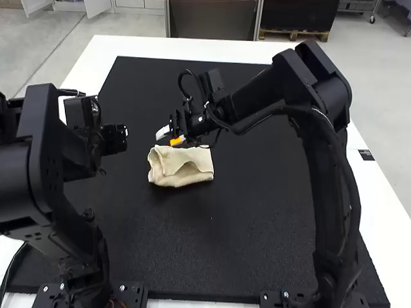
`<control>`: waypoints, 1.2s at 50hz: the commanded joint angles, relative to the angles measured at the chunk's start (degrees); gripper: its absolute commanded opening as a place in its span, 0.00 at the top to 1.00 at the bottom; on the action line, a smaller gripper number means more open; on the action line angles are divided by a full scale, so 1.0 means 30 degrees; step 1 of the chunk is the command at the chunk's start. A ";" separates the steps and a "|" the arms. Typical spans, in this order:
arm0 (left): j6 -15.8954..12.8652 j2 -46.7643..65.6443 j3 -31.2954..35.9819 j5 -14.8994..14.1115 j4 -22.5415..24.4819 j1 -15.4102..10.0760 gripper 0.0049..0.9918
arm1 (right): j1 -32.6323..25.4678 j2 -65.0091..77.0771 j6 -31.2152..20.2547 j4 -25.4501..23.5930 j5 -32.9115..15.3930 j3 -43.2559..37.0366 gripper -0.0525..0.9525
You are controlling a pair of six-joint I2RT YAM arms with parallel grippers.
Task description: Fold the towel.
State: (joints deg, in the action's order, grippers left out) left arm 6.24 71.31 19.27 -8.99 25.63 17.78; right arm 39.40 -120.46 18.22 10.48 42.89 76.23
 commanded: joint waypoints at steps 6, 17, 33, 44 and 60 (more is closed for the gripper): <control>-0.0264 -0.0273 0.0082 0.0010 0.0305 0.0050 0.02 | -0.1179 0.0575 0.0343 0.0403 0.1141 0.0050 0.29; -0.0264 -0.0244 0.0082 -0.0020 0.0305 0.0050 0.02 | -0.1033 0.0604 0.0168 0.1809 0.1083 -0.0946 0.97; -0.0264 -0.0273 0.0082 -0.0020 0.0305 0.0050 0.02 | -0.0183 -0.0070 -0.0535 0.1809 0.1053 -0.1737 0.97; -0.0322 -0.0273 0.0082 -0.0049 0.0540 0.0050 0.02 | -0.0242 -0.1066 -0.1268 0.2307 0.1024 -0.2118 0.97; -0.0381 -0.0244 0.0082 -0.0049 0.0715 0.0050 0.02 | 0.0110 -0.3117 -0.1707 0.4358 -0.0294 -0.2176 0.97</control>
State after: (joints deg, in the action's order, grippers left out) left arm 5.98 71.31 19.27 -8.99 26.98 17.78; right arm 38.89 -129.05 15.09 21.67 44.64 69.41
